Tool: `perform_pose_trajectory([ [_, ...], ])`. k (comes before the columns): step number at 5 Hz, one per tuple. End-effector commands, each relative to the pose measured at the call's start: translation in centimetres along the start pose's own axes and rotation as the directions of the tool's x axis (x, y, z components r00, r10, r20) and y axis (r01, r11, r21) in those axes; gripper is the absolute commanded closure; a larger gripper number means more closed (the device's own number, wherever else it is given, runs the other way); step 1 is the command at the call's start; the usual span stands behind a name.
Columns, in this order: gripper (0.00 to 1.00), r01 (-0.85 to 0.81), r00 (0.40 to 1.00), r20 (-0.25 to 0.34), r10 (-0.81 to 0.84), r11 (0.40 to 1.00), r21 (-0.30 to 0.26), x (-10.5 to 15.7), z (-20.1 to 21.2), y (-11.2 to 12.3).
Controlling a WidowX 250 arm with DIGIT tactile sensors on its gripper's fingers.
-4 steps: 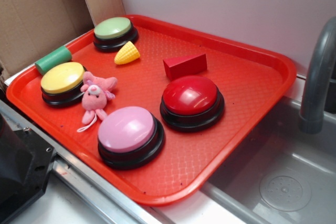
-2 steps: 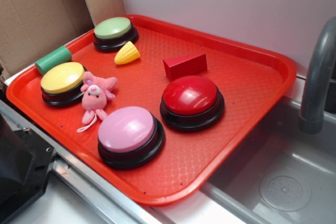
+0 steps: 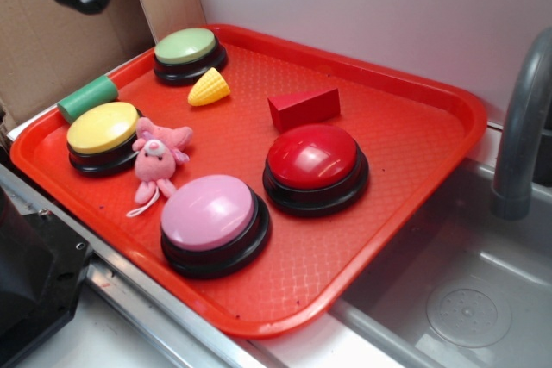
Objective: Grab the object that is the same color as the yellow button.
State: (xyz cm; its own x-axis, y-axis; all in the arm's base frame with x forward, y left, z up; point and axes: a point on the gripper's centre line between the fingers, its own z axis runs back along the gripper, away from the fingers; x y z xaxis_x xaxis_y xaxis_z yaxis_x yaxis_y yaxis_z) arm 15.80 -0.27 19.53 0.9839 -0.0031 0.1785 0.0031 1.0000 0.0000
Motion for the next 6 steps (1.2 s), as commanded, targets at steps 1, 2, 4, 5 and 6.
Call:
perform_pose_trajectory([
  [1, 0.0, -0.093, 0.984, 0.16, 0.079, 0.992, 0.085, 4.0, -5.0, 1.6],
  [2, 0.0, -0.148, 0.975, 0.18, 0.133, 0.986, 0.073, 6.2, -8.7, 2.9],
  [4, 0.0, -0.177, 0.975, 0.141, 0.171, 0.984, 0.033, 9.9, -14.1, 5.5],
  [5, 0.0, -0.172, 0.975, 0.145, 0.168, 0.985, 0.011, 11.0, -15.2, 6.7],
  [6, 0.0, -0.169, 0.975, 0.156, 0.158, 0.984, 0.058, 11.6, -15.6, 7.3],
])
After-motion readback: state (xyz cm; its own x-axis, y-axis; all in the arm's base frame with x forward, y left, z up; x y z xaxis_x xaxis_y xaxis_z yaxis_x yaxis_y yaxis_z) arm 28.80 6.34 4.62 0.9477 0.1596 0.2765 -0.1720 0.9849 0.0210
